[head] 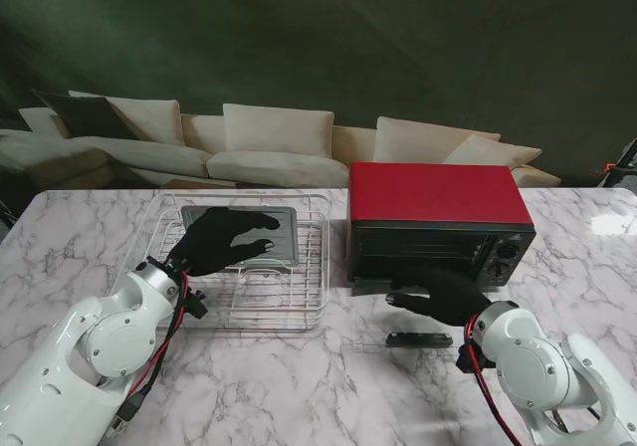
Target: Slide the trays into the oven
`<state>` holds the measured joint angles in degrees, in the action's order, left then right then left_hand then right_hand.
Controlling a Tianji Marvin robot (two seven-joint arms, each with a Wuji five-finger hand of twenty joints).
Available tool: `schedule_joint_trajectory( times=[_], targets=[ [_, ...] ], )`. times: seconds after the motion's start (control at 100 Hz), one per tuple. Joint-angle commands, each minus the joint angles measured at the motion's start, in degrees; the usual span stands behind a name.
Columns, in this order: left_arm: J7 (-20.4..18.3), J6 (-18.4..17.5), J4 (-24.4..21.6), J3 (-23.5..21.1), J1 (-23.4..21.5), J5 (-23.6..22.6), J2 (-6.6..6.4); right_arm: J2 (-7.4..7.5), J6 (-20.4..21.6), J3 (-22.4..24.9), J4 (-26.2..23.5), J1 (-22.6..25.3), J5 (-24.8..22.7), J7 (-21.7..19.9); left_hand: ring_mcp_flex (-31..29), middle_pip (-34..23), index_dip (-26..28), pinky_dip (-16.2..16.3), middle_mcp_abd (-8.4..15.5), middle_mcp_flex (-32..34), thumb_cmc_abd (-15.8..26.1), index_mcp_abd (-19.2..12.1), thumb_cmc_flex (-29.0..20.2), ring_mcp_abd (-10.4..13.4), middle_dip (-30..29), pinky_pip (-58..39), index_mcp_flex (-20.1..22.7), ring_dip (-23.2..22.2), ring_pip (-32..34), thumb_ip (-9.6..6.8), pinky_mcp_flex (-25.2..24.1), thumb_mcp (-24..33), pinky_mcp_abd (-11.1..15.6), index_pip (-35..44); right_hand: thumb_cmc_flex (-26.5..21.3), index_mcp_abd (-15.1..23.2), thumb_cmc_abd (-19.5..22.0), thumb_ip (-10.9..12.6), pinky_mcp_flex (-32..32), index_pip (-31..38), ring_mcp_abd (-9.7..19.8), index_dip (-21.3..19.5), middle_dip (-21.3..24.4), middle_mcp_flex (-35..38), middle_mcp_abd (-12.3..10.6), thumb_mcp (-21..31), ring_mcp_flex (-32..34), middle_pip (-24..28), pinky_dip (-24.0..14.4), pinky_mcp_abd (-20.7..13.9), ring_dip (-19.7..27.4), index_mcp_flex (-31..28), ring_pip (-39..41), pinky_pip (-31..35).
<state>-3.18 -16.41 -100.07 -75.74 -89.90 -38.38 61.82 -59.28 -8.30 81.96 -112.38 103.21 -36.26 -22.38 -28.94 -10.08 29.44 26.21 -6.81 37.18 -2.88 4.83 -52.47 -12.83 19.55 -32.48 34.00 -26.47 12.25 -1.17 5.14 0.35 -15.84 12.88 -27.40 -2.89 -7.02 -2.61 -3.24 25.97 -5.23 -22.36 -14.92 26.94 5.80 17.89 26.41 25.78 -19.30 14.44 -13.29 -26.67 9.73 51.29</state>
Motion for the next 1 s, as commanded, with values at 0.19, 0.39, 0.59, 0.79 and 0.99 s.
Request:
schedule_joint_trajectory(
  times=[0.19, 0.39, 0.59, 0.79, 0.99],
  targets=[
    [-1.2, -1.1, 0.0, -1.0, 1.5, -0.3, -0.12, -1.69, 1.9, 1.5, -5.6, 6.4, 0.7, 7.7, -1.3, -0.4, 0.4, 1.2, 0.8, 1.4, 2.9, 0.5, -1.0, 0.0, 0.5, -0.8, 0.8, -0.6, 1.1, 0.48, -0.6, -1.4, -1.6, 0.0, -1.0, 2.4, 2.7, 0.8, 0.6, -2.0, -1.4, -0.4, 0.1, 3.3, 1.4, -3.4, 2.1, -2.5, -0.4, 1.8, -1.0, -3.2, -1.1, -2.2],
    [-1.5, -1.0, 1.9, -0.9, 4.5, 0.9, -0.04, -2.95, 1.7, 0.0, -6.6, 6.8, 4.5, 13.4, -1.3, -0.4, 0.7, 1.4, 0.9, 1.0, 3.0, 0.5, -0.9, 0.2, 0.5, -1.2, 0.8, -0.6, 1.1, 0.46, -0.4, -1.4, -1.4, 0.2, -1.4, 2.4, 2.7, 0.9, 0.4, -2.5, -1.7, -0.4, -0.1, 4.8, 1.8, -4.0, 2.8, -3.1, -0.4, 2.1, -1.1, -4.3, -1.6, -2.4],
    [-4.5, 0.4, 4.9, -0.6, 9.6, 0.5, -0.53, -3.63, 1.2, -2.2, -4.9, 5.3, 6.7, 16.5, -0.7, 0.9, 0.8, 1.5, -0.7, -2.6, 3.1, 0.4, -0.9, 0.6, 0.0, -1.7, 0.4, -0.6, 0.9, 0.43, -0.2, -1.3, -0.6, 0.1, -1.8, 2.2, 2.5, 1.0, 0.6, -2.6, -1.7, -0.6, -0.4, 5.1, 2.0, -4.3, 2.9, -3.1, -0.3, 2.2, -1.2, -4.8, -1.9, -3.1],
    [-8.5, 3.7, 6.5, -0.3, 13.6, -1.3, -1.21, -3.79, 0.7, -3.1, -3.2, 4.4, 7.9, 17.0, 2.1, 4.3, -1.2, 0.6, -0.5, -10.2, 3.8, 0.2, 0.0, 1.2, -2.5, -0.4, -1.9, 0.3, -0.6, 0.63, -0.6, -1.6, 0.2, -1.9, -2.1, 2.2, 2.4, 1.1, 0.9, -2.6, -1.6, -0.8, -0.6, 5.1, 2.0, -4.5, 2.8, -3.1, -0.2, 2.2, -1.2, -5.0, -2.2, -3.8],
    [-13.5, 6.2, 10.2, 2.5, 18.5, -3.4, -2.09, -4.06, 0.3, -2.7, -2.9, 4.7, 8.2, 18.1, 7.0, 6.8, -3.5, -0.8, -0.2, -16.5, 3.3, 1.1, 2.1, 2.2, -5.3, 2.8, -8.8, 2.8, -3.5, 0.93, -1.8, -1.8, 1.8, -5.0, -2.5, 2.1, 2.1, 1.2, 0.9, -2.7, -1.6, -0.9, -0.7, 5.3, 1.9, -4.4, 2.7, -3.2, -0.2, 2.2, -1.3, -5.1, -2.3, -4.2]
  ],
)
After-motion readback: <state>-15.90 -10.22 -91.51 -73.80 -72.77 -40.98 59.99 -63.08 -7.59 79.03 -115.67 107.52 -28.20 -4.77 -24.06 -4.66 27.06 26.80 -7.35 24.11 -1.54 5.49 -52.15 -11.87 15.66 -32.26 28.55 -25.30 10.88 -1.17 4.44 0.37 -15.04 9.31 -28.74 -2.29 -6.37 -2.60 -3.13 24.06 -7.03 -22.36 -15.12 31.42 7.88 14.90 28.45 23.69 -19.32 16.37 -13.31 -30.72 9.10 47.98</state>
